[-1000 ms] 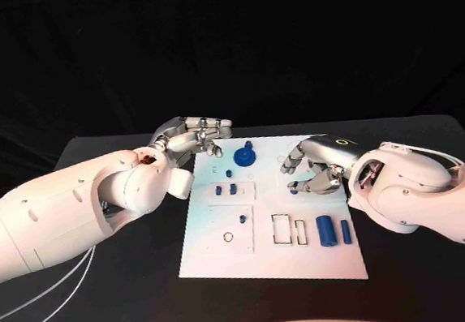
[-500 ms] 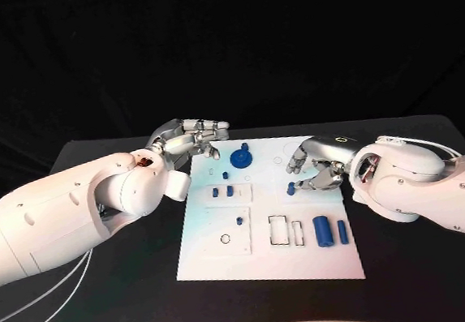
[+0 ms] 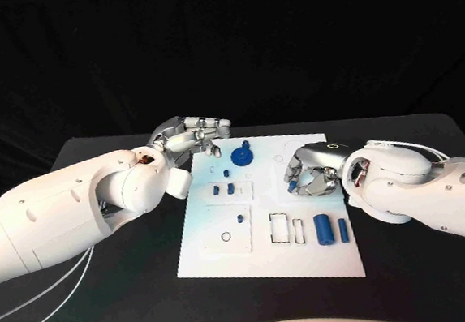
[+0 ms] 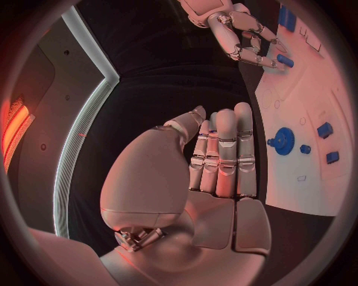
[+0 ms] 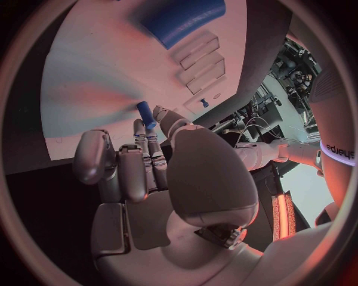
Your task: Assemble the parts on the task board
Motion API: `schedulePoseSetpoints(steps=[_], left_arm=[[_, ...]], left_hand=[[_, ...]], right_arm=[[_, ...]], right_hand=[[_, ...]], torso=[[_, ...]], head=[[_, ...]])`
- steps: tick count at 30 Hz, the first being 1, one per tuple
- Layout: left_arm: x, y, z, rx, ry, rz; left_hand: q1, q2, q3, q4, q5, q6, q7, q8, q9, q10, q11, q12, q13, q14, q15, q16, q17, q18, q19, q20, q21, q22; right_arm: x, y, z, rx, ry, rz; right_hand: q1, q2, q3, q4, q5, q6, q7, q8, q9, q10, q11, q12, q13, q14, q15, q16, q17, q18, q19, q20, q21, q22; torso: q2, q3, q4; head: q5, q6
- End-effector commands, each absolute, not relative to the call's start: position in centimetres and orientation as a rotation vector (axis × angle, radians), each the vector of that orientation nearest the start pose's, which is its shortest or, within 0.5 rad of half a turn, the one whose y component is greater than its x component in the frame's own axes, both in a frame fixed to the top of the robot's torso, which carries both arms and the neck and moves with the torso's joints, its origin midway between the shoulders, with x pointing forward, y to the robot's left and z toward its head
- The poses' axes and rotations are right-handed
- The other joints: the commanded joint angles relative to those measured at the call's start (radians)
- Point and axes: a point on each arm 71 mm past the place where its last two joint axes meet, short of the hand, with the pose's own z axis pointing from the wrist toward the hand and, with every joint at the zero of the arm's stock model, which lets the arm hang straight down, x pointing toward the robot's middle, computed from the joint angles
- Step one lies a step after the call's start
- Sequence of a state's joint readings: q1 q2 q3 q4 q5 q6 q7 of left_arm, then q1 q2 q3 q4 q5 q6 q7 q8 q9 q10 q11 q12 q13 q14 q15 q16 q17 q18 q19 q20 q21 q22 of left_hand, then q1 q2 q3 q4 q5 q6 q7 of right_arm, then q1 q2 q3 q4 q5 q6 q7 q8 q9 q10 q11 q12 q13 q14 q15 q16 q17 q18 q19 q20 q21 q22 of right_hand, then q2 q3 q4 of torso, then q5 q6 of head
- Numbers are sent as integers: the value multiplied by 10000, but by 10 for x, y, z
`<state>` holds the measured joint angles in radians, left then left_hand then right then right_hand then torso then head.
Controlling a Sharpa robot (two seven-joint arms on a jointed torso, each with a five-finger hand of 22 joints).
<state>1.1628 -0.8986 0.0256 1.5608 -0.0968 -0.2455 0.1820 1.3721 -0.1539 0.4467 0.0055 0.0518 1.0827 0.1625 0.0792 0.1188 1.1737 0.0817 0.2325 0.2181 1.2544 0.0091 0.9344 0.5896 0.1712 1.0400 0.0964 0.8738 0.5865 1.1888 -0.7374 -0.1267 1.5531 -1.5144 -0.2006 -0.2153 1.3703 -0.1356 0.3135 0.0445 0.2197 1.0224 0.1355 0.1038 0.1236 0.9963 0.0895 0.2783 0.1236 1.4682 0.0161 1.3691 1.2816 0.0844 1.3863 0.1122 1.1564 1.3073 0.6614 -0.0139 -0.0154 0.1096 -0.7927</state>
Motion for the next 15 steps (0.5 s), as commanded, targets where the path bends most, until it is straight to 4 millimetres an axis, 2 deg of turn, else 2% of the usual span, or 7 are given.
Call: schedulePoseSetpoints(steps=[1,4,15], left_arm=[[481,218,-180,-11296,16199,-14954],[481,218,-180,-11302,16195,-14942],[481,218,-180,-11318,16237,-14928]], left_hand=[[-20,41,-54,-19,-13,-71,-5,-36,-14,-65,25,61,15,-20,-15,-70,-11,125,67,28,-48,-14],[-20,41,-54,-19,-13,-71,-5,-36,-14,-65,25,61,15,-20,-15,-70,-11,125,67,28,-48,-14],[-9,56,-59,-25,-12,-69,-14,-29,-18,-70,17,77,23,-15,-16,-53,10,128,72,31,-59,-22]], right_arm=[[458,-139,-228,-3357,18703,6217],[459,-138,-229,-3331,18658,6212],[463,-137,-233,-3433,18426,5787]], right_hand=[[45,155,135,0,-9,165,22,55,27,219,-28,98,11,439,-107,57,42,-14,95,-10,139,662],[102,261,265,2,0,318,9,99,56,460,-80,158,4,469,-149,130,127,-58,204,-50,356,782],[327,551,605,-103,-176,789,-89,269,168,946,-217,201,-23,502,-267,217,198,-116,349,-162,646,970]], torso=[[-3,1,9],[-7,4,-8],[1,3,2]], head=[[-8,-4],[13,-4],[-6,-7]])
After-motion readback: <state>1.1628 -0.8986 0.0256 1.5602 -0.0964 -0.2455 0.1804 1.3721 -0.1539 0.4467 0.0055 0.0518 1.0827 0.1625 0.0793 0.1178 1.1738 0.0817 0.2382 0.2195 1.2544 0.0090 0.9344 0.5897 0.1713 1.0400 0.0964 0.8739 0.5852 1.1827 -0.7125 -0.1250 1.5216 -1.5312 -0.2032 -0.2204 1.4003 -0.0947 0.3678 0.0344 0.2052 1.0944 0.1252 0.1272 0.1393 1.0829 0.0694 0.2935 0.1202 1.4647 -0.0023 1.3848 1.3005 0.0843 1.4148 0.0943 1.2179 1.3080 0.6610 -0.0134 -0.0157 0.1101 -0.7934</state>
